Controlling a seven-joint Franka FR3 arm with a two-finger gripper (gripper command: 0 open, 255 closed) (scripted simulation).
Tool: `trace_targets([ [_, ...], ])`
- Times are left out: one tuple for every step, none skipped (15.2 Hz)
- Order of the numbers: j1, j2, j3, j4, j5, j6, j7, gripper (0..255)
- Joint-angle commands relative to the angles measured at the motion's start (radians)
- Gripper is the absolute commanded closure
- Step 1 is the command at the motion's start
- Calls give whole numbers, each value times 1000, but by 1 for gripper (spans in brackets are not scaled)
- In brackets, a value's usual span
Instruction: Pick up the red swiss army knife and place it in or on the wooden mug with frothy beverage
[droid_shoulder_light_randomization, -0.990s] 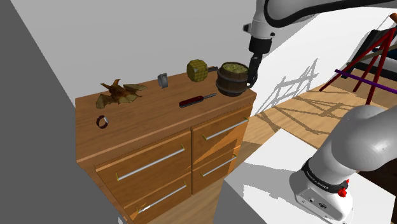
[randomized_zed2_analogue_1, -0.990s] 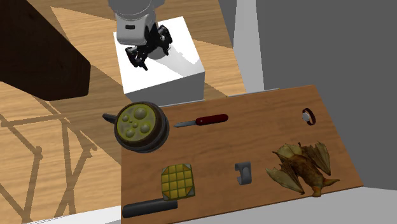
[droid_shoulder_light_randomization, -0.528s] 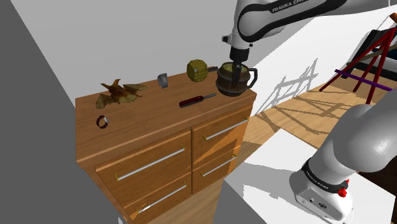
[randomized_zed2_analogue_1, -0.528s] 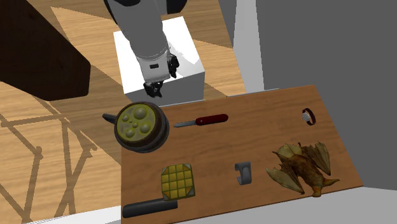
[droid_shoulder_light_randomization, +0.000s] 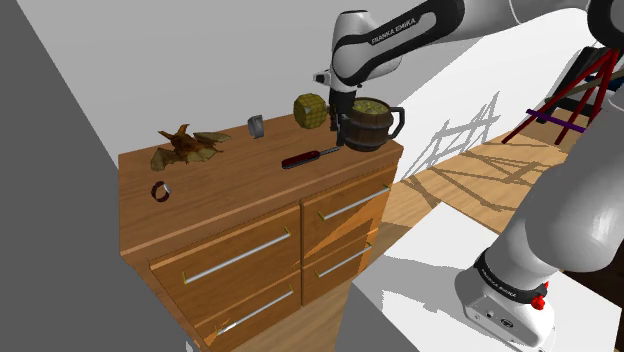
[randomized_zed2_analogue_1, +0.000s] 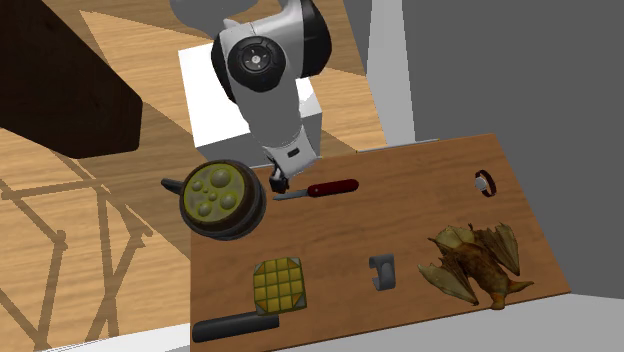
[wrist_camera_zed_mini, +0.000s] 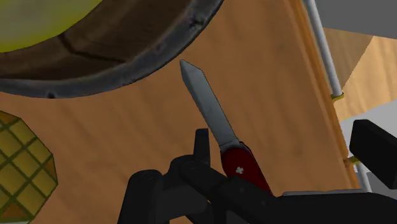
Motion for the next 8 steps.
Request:
trace_targets([
  [12,65,13,46,11,24,-66,0],
  [16,98,20,71,16,34,-97,0],
  [19,131,27,96,20,43,-129,0],
  [22,163,35,122,23,51,-159,0],
  [25,191,43,145,26,58,-185,0],
  [24,198,44,140,26,70,-185,0],
  [24,205,44,135,27,82,-186,0],
  [24,212,45,130,28,93,-186,0],
])
